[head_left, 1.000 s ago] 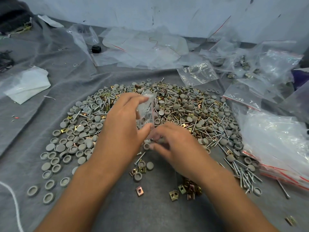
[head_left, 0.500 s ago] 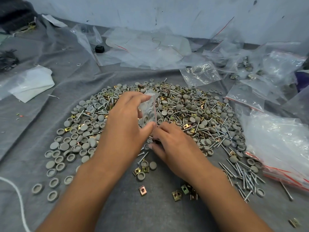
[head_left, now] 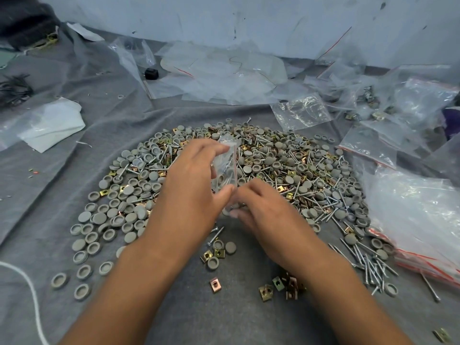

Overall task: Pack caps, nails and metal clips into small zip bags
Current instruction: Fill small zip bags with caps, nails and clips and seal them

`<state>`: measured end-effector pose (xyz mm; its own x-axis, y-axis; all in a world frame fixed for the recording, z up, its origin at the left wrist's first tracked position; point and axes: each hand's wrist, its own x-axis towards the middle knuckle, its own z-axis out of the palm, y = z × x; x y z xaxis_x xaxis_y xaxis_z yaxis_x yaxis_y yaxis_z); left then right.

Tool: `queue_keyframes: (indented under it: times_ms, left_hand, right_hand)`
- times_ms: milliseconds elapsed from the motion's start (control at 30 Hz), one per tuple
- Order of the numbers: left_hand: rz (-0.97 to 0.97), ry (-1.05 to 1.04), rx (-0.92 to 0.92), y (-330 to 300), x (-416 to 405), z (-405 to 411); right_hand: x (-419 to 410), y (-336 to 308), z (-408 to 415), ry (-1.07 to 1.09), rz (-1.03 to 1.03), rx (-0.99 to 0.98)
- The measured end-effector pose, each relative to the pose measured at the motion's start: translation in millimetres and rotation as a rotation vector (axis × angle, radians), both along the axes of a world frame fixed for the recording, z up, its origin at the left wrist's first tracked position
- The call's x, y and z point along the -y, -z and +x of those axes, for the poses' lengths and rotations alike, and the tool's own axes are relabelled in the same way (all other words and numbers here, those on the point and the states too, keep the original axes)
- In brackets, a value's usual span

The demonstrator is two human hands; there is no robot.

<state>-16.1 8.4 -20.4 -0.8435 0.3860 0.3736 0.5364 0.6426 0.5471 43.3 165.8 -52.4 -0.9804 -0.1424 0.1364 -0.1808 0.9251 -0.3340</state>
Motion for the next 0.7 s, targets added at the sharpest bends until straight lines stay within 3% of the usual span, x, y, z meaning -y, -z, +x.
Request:
queue_keyframes:
  times_ms: [67, 133, 233, 367, 533, 700]
  left_hand:
    - [-0.003, 0.001, 0.0, 1.0, 0.3, -0.3]
    - [-0.003, 0.0, -0.005, 1.8, -0.1, -0.6]
    - [-0.016, 0.021, -0.022, 3.0, -4.1, 1.4]
    - [-0.018, 0.044, -0.024, 4.0, -8.1, 5.0]
    - [-0.019, 0.046, -0.023, 3.4, -7.6, 5.1]
    - [0.004, 0.042, -0.031, 4.0, -8.6, 5.1]
  right_hand:
    - [-8.9, -9.3, 4.1, 0.087, -0.18, -0.11]
    - [-13.9, -19.5, 7.1, 0.155, -0.317, -0.355]
    - [-8.6, -26.7, 5.3, 0.14, -0.298, -0.574]
    - [0.5, -19.1, -1.3, 0.145, -0.218, -0.508]
    - [-0.7, -18.1, -2.8, 0.101, -0.265, -0.629]
    - [2.2, -17.1, -5.4, 0.1, -0.198, -0.48]
